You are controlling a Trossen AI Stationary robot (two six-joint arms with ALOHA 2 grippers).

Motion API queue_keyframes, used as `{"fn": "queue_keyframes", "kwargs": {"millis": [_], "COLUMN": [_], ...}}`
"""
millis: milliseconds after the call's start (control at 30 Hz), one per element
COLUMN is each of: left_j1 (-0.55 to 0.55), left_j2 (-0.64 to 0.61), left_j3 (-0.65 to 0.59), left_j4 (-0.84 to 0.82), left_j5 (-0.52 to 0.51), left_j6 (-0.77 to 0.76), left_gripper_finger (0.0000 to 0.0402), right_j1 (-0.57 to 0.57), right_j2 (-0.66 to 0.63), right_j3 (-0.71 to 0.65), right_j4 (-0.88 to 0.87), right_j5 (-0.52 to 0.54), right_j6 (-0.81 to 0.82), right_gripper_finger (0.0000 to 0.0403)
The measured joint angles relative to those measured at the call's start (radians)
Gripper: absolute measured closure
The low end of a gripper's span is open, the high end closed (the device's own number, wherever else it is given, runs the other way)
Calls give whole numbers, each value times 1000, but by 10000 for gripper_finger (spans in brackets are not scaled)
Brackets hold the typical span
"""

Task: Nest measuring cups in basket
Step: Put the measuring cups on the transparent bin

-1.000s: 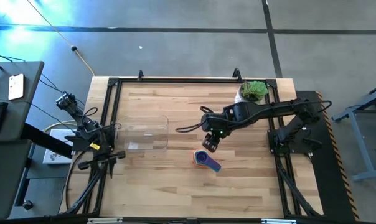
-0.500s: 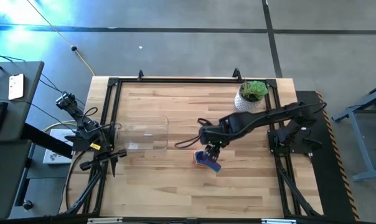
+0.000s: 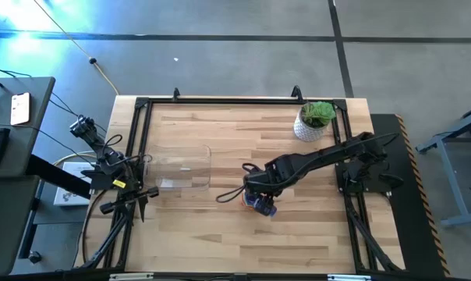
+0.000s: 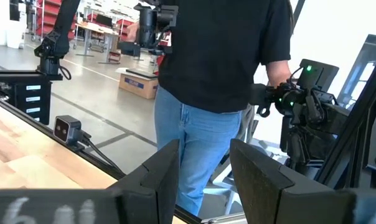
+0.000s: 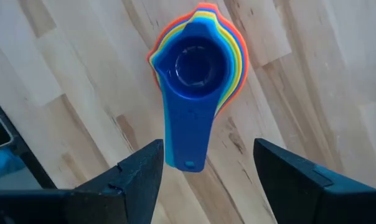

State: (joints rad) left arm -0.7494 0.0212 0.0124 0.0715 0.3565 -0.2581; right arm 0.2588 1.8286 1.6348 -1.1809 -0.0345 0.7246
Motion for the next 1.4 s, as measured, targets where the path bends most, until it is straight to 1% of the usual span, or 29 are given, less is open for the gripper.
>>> {"fn": "queue_keyframes", "kwargs": {"millis": [300, 633, 900, 1100, 1200, 1400], "left_j1": [0, 0, 0, 0, 0, 0], "left_j2": [0, 0, 0, 0, 0, 0], "left_j3": [0, 0, 0, 0, 0, 0], "left_j4": [0, -1, -4, -6, -7, -7], "left_j5": [0, 0, 0, 0, 0, 0], "left_j6": [0, 0, -1, 0, -1, -1], "left_gripper_finger": [271, 271, 271, 271, 271, 271], "right_j1": [22, 30, 30, 41, 49, 60], "right_j2": [58, 85, 110, 111, 111, 111], "right_j3": [0, -1, -4, -65, -100, -114], "right_j4": [-1, 41, 42, 78, 114, 116], "right_j5": [-1, -25, 0, -5, -28, -16], "right_j6": [1, 9, 36, 70, 68, 54], "right_gripper_finger": [162, 162, 162, 162, 162, 162]}}
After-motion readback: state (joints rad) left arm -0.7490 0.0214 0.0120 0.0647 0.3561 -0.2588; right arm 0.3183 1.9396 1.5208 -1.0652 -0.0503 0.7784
